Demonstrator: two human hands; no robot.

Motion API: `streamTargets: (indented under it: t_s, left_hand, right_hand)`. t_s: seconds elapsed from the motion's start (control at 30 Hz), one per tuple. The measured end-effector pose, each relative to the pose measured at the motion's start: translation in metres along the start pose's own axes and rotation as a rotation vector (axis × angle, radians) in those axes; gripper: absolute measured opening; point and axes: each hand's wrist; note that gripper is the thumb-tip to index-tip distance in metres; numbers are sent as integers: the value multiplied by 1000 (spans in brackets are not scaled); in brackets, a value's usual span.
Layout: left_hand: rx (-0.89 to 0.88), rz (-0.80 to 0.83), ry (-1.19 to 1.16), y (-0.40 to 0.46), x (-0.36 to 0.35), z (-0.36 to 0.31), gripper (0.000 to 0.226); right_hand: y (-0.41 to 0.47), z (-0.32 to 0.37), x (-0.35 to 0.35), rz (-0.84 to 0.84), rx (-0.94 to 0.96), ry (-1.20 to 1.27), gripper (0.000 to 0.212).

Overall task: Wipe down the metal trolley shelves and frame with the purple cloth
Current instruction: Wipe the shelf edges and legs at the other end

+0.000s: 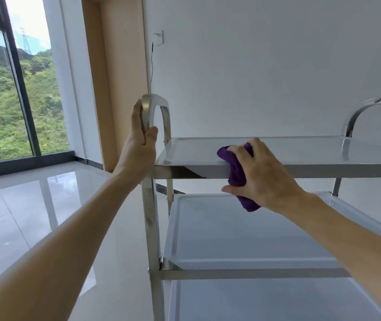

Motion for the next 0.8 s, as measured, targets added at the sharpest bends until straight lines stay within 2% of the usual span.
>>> streamTargets:
  t_s: [0.13,0.23,0.37,0.53,0.6,0.67,0.73,0.8]
  left_hand:
    - [5,-5,55,0,1,2,61]
    - [-4,6,126,-1,3,2,62]
    - [-11,34,181,0,7,6,63]
    - [6,20,251,3,6,4,64]
    - [6,-2,263,3,3,-1,63]
    - [83,-54,273,5,0,-10,63]
    - [149,-125,424,5,-1,-23,63]
    - [9,-158,775,2,-6,-36,61]
  right_hand:
    - [29,50,-12,-25,160,-87,81]
    - [39,59,-12,6,204,-136,77]
    - [14,7,1,4,174,-110,76]
    - [-36,-92,16,-18,-34,-62,78]
    - [-41,-106,16,-24,-87,-46,76]
    - [-40,-105,11,-52,-108,-26,70]
    - [-37,-98,9,-58,-102,-23,64]
    - [-33,-93,9,-53,-95,-39,60]
Point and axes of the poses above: each hand's wrist, its own y-axis towards the middle knuckle, its own x-axis out of the back of the hand, z = x × y, and after that the axes turned 13 degrees about z, right-handed
